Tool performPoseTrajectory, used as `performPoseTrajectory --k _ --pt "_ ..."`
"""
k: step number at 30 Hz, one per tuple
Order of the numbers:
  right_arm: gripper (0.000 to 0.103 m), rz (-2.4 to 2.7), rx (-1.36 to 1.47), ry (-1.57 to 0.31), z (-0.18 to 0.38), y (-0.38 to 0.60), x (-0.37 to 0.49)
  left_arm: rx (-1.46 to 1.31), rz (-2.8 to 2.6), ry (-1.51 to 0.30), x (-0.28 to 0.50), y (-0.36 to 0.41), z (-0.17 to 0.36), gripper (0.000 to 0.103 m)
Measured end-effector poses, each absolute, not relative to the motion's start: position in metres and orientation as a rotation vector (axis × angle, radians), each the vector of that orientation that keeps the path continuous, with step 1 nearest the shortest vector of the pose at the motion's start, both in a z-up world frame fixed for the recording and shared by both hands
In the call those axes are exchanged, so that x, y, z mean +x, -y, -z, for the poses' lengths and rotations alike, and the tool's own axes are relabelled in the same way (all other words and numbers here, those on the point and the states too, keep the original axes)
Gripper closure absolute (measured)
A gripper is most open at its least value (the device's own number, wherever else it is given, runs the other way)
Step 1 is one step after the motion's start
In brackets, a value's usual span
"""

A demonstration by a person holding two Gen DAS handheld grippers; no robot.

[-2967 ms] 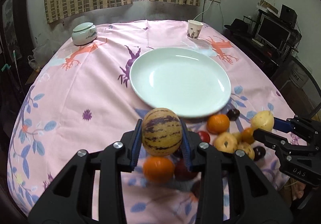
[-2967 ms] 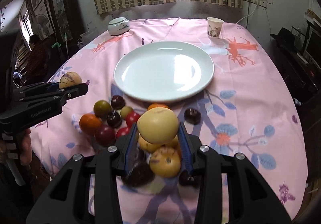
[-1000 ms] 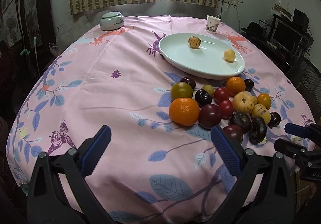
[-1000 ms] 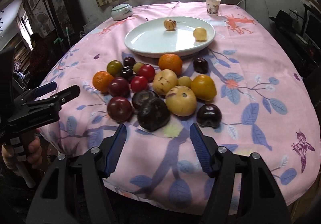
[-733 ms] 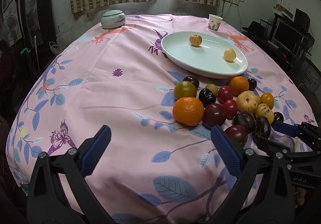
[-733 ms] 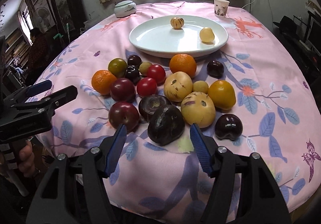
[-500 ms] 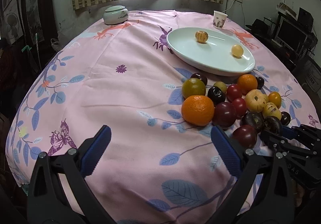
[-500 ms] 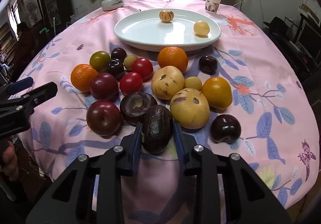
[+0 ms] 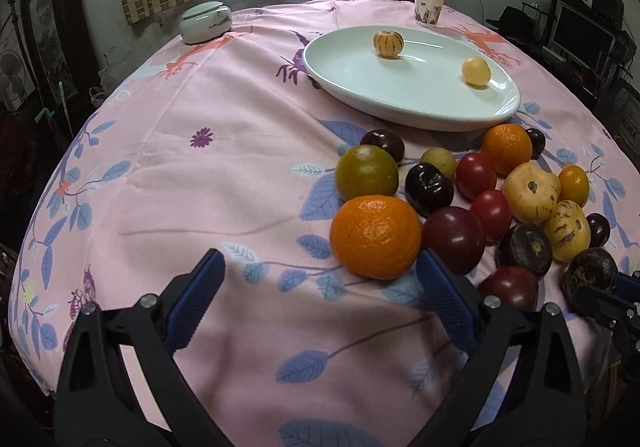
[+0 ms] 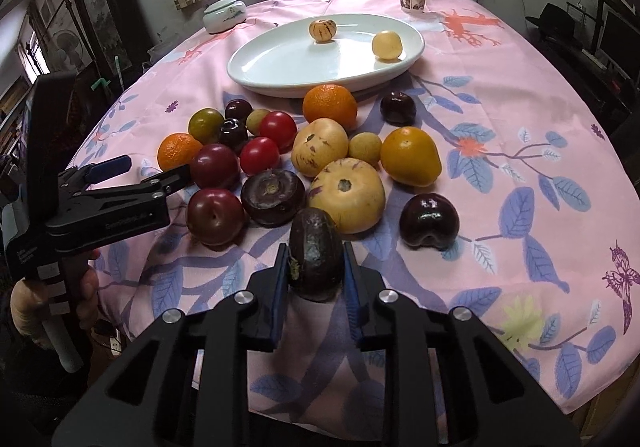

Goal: Organize fruits
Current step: 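Grasp the dark oval fruit with the right gripper while the left grasps a mandarin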

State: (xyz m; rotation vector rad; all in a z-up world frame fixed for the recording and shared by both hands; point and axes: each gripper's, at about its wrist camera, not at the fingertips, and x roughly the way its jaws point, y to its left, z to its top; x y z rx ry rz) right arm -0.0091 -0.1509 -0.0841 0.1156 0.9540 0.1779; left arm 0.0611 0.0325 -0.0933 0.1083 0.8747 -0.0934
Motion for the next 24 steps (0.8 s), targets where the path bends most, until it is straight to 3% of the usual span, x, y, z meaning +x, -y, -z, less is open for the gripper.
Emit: performPoseTrajectory --k 2,4,5,24 --pt "0.077 -0.185 0.126 -0.953 0.085 0.153 -0.009 0.091 0.115 -0.874 0.067 -0.029 0.093 0.021" --pt "0.077 -0.19 0.127 -0.954 0.086 0.153 -0.009 0.049 0.174 -0.892 0.072 -0.026 0.094 0.05" --pt "0.077 -0.192 0.128 -0.954 0.086 0.153 -0.009 0.026 0.2 -0.898 0.073 -0.024 0.094 0.057" --pt "0.077 -0.211 0.151 -0.878 0.063 0.148 -0.015 0.011 0.217 -0.81 0.022 -0.03 0.052 0.058"
